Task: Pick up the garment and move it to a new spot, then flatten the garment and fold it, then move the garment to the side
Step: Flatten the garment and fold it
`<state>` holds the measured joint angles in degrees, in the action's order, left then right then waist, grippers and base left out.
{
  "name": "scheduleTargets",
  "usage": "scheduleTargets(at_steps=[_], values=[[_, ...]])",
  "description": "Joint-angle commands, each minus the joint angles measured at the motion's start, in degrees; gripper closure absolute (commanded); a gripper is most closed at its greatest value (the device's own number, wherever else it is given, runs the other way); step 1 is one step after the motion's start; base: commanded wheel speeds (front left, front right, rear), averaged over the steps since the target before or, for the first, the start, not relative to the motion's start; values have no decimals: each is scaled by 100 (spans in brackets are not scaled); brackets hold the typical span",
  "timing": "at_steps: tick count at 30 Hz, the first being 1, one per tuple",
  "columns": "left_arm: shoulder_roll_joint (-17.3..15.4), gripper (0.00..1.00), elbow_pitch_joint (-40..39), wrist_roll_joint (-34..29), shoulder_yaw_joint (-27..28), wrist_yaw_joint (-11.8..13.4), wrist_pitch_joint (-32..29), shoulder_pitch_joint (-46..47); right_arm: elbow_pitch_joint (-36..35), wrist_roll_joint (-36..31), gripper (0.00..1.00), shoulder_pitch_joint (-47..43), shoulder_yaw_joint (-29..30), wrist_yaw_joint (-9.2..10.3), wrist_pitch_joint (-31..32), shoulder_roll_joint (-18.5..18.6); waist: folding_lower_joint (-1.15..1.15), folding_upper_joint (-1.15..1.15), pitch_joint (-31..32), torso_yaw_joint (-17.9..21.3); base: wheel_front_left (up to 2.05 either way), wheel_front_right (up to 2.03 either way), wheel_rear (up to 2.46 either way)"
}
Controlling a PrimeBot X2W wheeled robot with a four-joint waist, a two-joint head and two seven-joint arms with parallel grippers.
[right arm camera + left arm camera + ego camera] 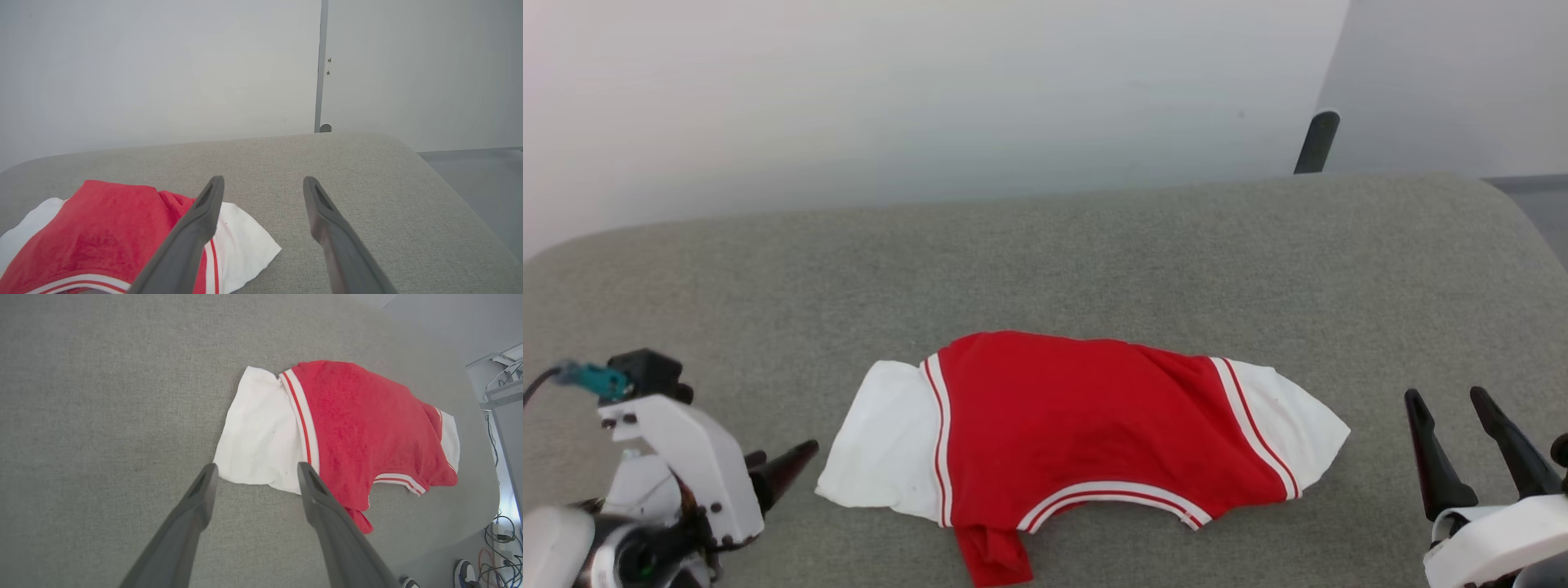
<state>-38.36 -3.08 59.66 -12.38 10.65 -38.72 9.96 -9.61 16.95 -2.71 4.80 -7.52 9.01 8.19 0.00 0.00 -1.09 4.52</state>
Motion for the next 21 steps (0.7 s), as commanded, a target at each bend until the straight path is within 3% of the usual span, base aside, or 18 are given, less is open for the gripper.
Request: scheduleTargets(at_steps=[1, 7, 21], values=[[-1, 0, 103, 90, -46, 102, -216, 168, 1, -18, 0, 86, 3, 6, -14, -27, 0, 0, -72, 57, 0, 0, 0], [-71, 0, 573, 132, -407, 259, -1064, 710, -62, -19, 0, 264, -7, 6, 73, 3, 0, 0, -305, 169, 0, 0, 0], [159, 0, 1883, -75, -811, 27, -1251, 1341, -135, -33, 0, 469, 22, 6, 112, -4, 0, 0, -839, 232, 0, 0, 0]])
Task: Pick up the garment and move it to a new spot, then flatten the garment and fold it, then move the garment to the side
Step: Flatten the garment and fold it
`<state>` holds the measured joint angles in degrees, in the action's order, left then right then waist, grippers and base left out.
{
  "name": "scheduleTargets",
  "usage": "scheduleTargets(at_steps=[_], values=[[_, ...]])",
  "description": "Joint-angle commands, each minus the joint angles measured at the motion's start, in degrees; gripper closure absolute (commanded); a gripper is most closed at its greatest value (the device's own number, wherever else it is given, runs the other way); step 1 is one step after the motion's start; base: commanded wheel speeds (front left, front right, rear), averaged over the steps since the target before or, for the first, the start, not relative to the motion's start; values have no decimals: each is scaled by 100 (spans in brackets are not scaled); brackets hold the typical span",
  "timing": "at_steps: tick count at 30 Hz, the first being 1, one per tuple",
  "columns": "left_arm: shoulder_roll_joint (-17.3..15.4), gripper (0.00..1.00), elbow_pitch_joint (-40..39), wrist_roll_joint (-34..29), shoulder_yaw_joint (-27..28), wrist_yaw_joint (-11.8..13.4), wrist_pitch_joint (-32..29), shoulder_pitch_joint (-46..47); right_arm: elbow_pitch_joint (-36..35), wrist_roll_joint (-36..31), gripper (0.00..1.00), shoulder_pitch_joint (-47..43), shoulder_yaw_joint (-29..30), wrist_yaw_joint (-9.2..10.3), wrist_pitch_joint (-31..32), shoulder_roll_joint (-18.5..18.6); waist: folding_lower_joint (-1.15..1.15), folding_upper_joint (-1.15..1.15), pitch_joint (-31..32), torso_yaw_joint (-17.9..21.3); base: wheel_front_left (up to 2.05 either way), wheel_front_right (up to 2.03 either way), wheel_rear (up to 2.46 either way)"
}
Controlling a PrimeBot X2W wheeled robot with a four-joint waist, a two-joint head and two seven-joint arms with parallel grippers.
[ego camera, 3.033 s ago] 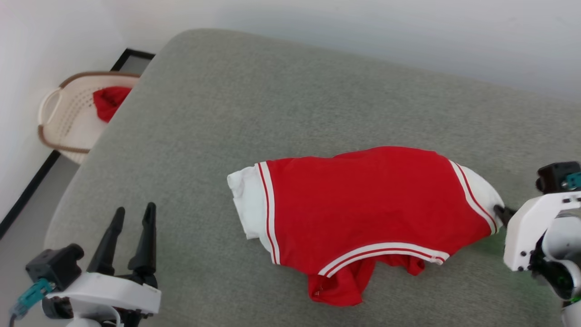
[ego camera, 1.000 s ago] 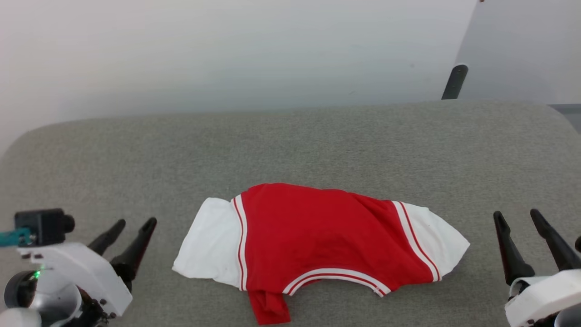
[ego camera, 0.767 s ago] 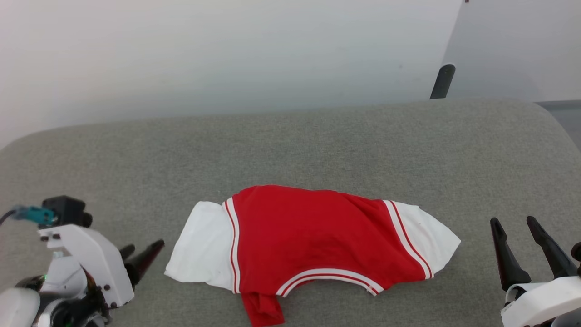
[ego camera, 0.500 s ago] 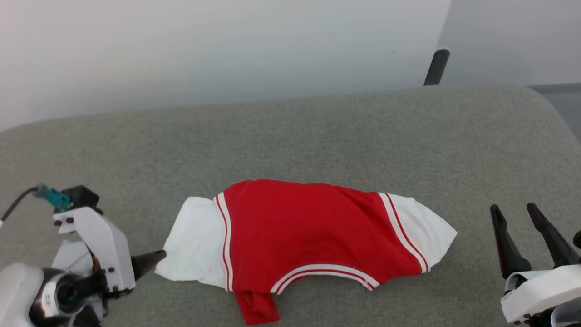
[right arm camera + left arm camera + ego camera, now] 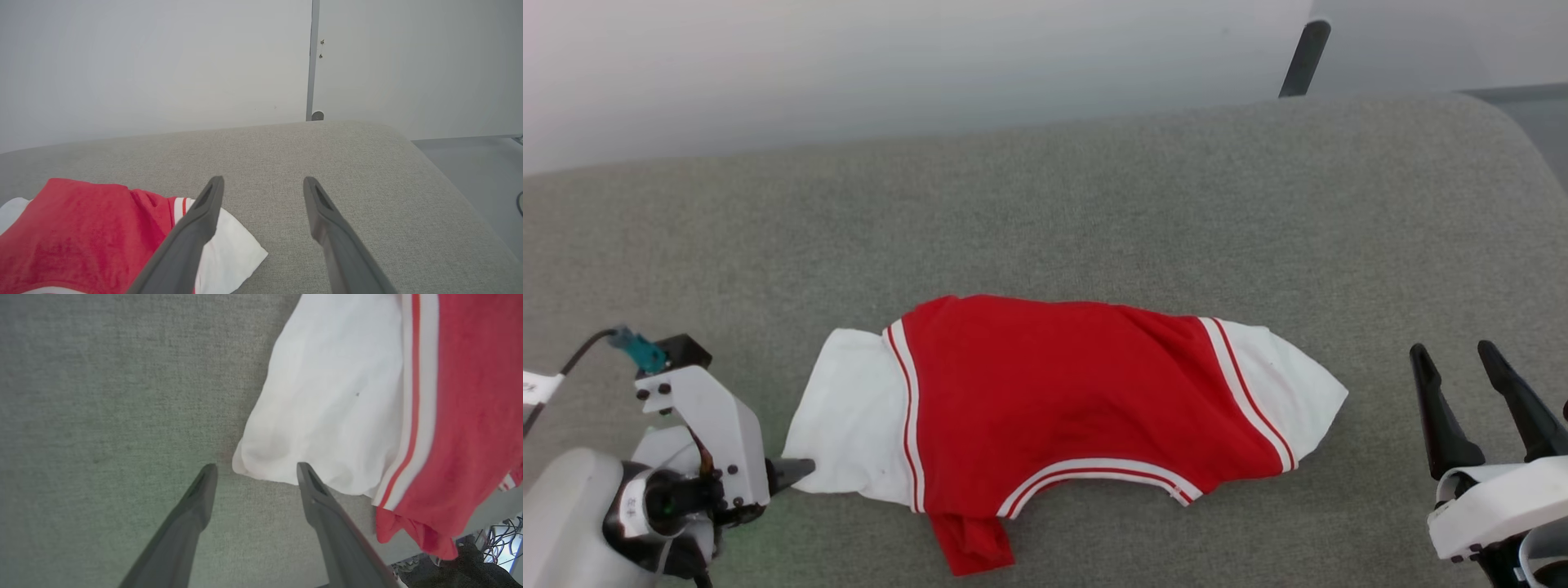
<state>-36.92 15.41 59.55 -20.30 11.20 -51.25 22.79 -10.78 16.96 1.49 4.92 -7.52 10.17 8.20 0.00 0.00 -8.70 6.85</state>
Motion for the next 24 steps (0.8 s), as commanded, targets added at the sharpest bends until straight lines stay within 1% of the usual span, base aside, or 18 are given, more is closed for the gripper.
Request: scheduleTargets(at_steps=[1, 9, 14, 15, 16, 18, 20, 24], values=[[28, 0, 112, -83, -46, -51, 15, 96, -11, -36, 0, 62, 8, 6, -4, -8, 0, 0, -100, -3, 0, 0, 0], [219, 0, 722, -255, -285, -218, 109, 357, 29, -16, 0, 205, -17, 6, 42, 8, 0, 0, -239, -28, 0, 0, 0], [413, 0, 1145, -274, -404, -287, 118, 461, -13, 3, 0, 278, -12, 6, 90, 10, 0, 0, -327, -61, 0, 0, 0], [443, 33, 1206, -284, -444, -343, 116, 485, -20, 18, 0, 290, -21, 6, 119, 14, 0, 0, -344, -67, 0, 0, 0], [482, 100, 1256, -245, -420, -380, 167, 510, -20, 38, 0, 292, -31, 6, 147, 17, 0, 0, -359, -74, 0, 0, 0], [531, 100, 1374, -211, -399, -359, 168, 555, 14, 77, 0, 285, -40, 6, 284, 16, 0, 0, -380, -77, 0, 0, 0], [549, 100, 1382, -198, -383, -390, 183, 604, 17, 141, 0, 273, -122, 5, 507, 61, 0, 0, -401, -79, 0, 0, 0], [504, 100, 1348, -225, -403, -392, 148, 661, 73, 347, 0, 293, -173, 5, 1106, 139, 0, 0, -417, -111, 0, 0, 0]])
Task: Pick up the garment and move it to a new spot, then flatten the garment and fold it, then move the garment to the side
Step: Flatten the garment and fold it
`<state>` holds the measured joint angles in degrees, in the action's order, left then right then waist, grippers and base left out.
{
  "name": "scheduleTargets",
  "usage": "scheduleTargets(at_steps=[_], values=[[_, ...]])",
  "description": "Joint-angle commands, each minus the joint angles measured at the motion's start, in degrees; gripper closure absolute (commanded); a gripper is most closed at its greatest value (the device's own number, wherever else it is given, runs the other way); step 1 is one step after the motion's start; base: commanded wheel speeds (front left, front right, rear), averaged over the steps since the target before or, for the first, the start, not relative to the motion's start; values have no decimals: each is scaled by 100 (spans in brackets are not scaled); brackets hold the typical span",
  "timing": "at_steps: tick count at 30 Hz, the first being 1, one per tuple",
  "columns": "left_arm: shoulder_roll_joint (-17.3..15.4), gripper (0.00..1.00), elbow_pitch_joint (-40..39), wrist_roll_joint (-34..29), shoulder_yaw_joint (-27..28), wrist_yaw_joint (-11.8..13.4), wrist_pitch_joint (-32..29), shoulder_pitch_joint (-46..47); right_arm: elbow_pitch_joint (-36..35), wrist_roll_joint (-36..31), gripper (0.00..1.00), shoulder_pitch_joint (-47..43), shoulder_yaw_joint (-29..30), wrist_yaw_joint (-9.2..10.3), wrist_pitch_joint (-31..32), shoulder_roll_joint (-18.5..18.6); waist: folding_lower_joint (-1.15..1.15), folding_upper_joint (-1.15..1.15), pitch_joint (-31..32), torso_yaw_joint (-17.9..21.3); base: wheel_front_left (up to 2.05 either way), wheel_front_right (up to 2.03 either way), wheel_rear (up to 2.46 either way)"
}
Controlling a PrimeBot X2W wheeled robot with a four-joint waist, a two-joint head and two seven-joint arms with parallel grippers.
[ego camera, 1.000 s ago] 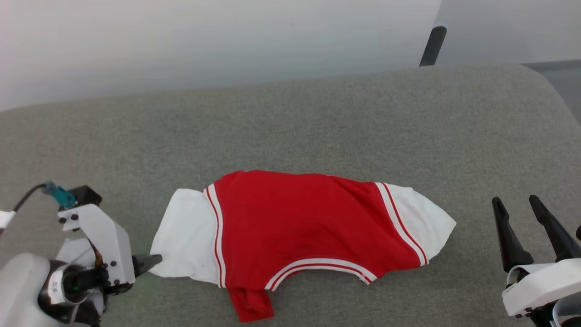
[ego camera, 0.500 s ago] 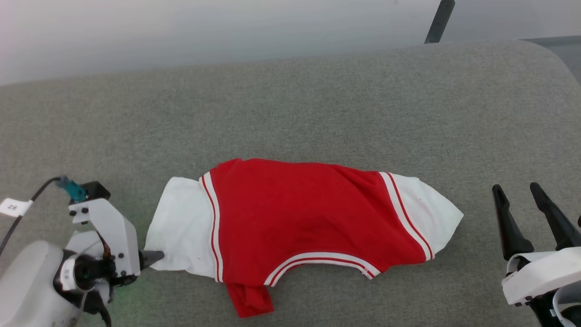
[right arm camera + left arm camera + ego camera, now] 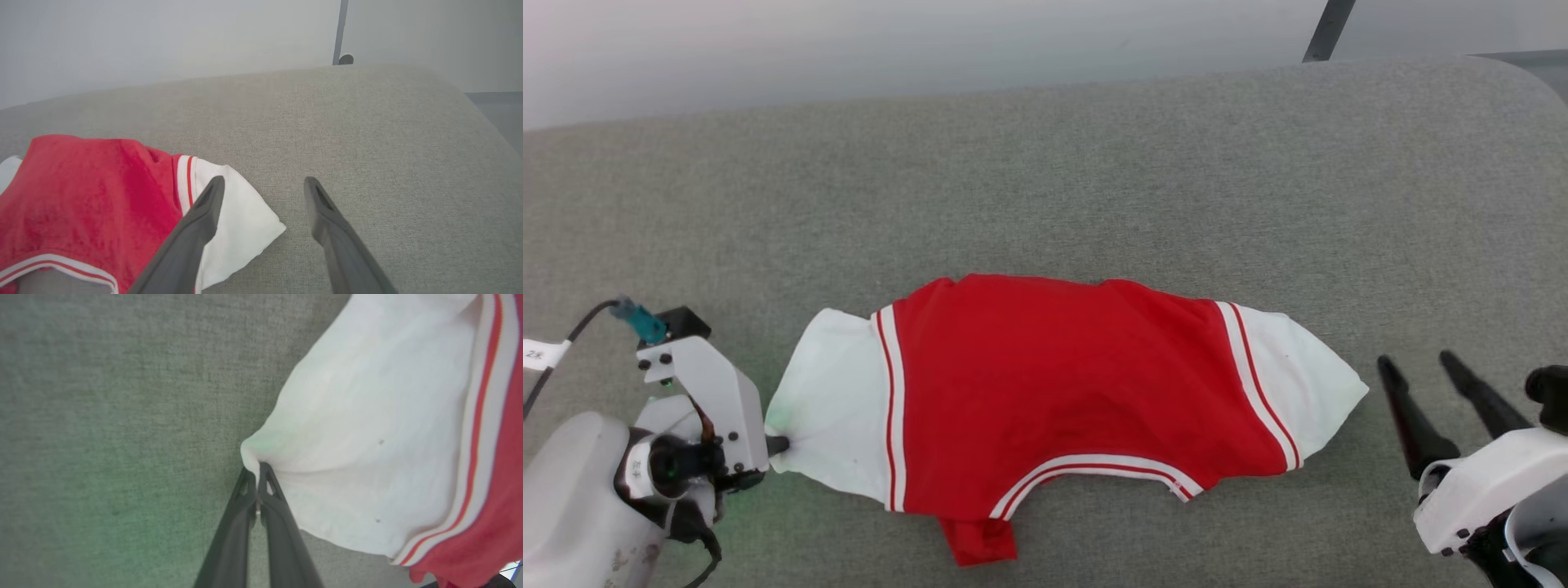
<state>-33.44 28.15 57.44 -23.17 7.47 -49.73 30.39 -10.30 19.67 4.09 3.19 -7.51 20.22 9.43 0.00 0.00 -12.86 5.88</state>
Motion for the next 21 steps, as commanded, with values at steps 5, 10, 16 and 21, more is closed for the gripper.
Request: scheduleTargets(at_steps=[5, 10, 16, 21], values=[[196, 100, -65, -24, -92, 49, 56, 12, 164, 248, 0, 216, 33, 2, 966, 181, 0, 0, -48, -115, 0, 0, 0], [265, 100, -171, -46, -118, 85, 78, 105, 510, 394, 0, 573, 164, 3, 1666, 175, 0, 0, -151, -243, 0, 0, 0], [377, 100, -277, -83, -192, 64, 93, 228, 1014, 356, 0, 999, 287, 3, 2264, 219, 0, 0, -309, -440, 0, 0, 0], [445, 100, -340, -116, -247, 32, 97, 324, 1317, 300, 0, 1160, 382, 3, 2627, 171, 0, 0, -433, -571, 0, 0, 0]])
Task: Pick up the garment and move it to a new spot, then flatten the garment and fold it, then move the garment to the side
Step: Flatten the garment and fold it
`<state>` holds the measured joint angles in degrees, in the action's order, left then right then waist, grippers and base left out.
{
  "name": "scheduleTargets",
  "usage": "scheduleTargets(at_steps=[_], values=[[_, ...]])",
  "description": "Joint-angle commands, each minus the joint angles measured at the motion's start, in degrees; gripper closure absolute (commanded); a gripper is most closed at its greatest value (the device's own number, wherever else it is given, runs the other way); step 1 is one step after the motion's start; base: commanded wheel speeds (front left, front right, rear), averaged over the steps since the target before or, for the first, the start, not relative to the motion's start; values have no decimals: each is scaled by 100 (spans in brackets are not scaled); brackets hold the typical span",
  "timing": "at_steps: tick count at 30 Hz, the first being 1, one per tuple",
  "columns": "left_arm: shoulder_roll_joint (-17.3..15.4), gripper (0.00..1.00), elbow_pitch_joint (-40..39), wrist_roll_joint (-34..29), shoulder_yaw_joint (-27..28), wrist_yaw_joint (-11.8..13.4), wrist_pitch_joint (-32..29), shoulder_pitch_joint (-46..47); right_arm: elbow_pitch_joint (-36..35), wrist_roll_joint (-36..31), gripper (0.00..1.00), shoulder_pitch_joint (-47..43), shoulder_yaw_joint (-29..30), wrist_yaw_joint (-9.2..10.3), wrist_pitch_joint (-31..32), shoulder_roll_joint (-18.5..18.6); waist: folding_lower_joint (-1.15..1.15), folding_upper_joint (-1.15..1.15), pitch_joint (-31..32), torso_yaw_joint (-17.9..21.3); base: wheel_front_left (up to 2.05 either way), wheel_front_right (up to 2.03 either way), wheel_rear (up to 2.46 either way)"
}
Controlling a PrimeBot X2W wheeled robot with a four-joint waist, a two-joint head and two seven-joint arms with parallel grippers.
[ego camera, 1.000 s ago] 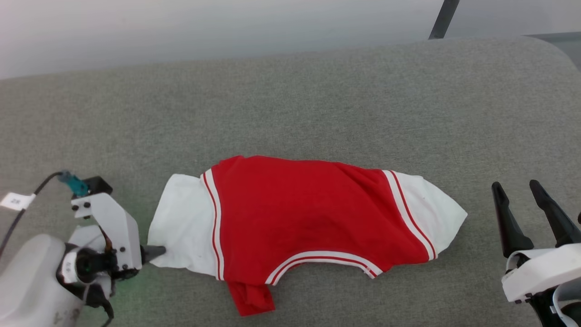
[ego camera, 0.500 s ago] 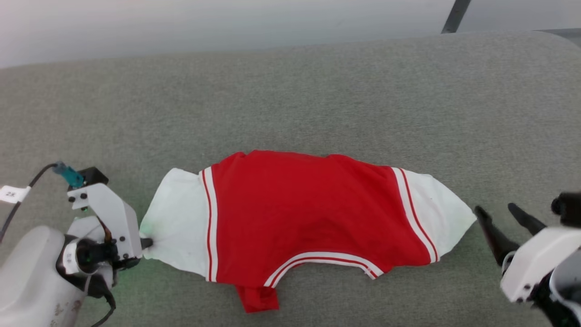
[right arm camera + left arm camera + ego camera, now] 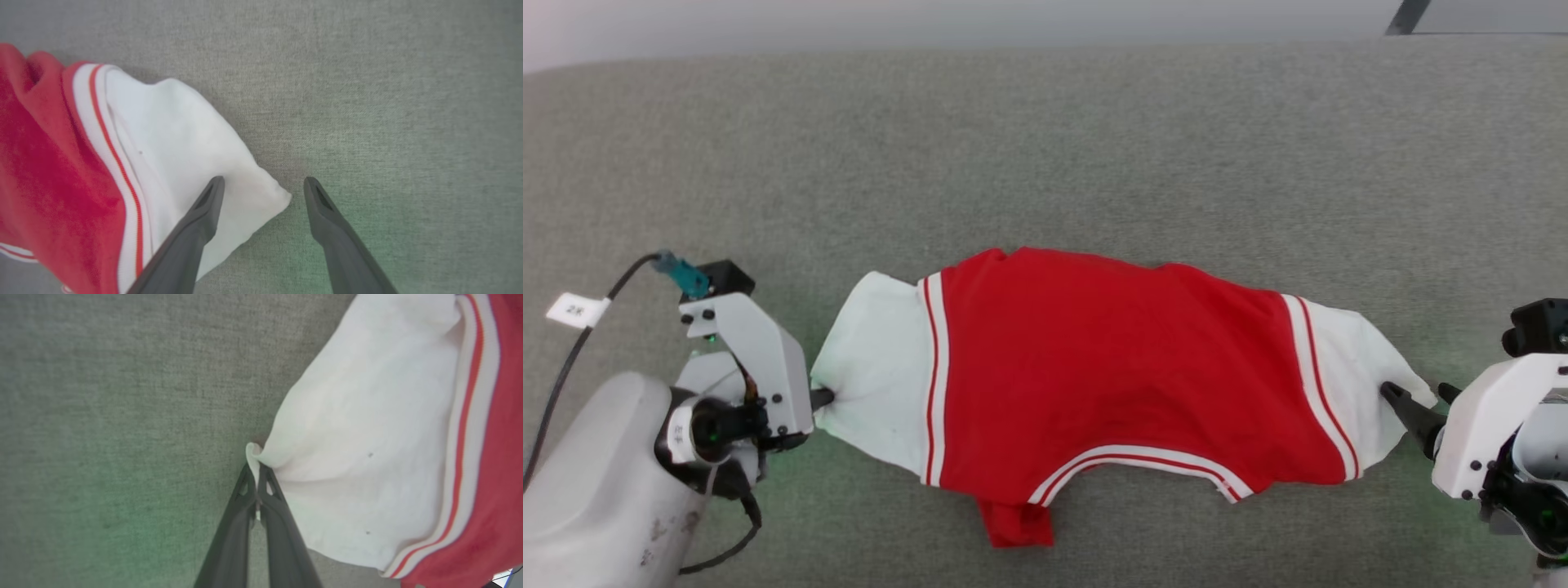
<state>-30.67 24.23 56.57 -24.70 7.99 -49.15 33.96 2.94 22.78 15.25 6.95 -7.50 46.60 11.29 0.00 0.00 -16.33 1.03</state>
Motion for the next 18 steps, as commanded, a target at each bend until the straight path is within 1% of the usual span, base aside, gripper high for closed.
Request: scheduleTargets(at_steps=[1, 3, 7, 8, 10, 13, 15, 18], values=[[182, 100, 42, -27, -105, -32, 38, -14, 37, -18, 0, 94, 0, 2, 39, -23, 0, 0, -114, -112, 0, 0, 0], [207, 100, 29, -34, -123, -38, 47, 26, 191, -36, 0, 153, 44, 2, 167, -55, 0, 0, -164, -157, 0, 0, 0], [252, 100, 60, 1, -139, -81, 46, 65, 531, -45, 1, 222, -106, 1, 462, -108, 0, 0, -219, -214, 0, 0, 0], [255, 100, 79, 5, -141, -85, 46, 74, 622, -2, 100, 238, -105, 1, 512, -143, 0, 0, -226, -225, 0, 0, 0], [252, 100, 127, -6, -150, -124, 65, 94, 743, -30, 100, 279, -172, -2, 633, -109, 0, 0, -227, -250, 0, 0, 0], [248, 100, 204, 17, -153, -177, 42, 119, 798, 43, 100, 376, -124, -1, 777, -92, 0, 0, -157, -271, 0, 0, 0], [226, 100, 231, 16, -156, -195, 10, 178, 749, 224, 100, 484, -99, -2, 901, -146, 0, 0, -65, -278, 0, 0, 0], [181, 100, 252, 8, -150, -245, -55, 330, 574, 412, 100, 704, -28, -1, 1092, -61, 0, 0, 126, -293, 0, 0, 0]])
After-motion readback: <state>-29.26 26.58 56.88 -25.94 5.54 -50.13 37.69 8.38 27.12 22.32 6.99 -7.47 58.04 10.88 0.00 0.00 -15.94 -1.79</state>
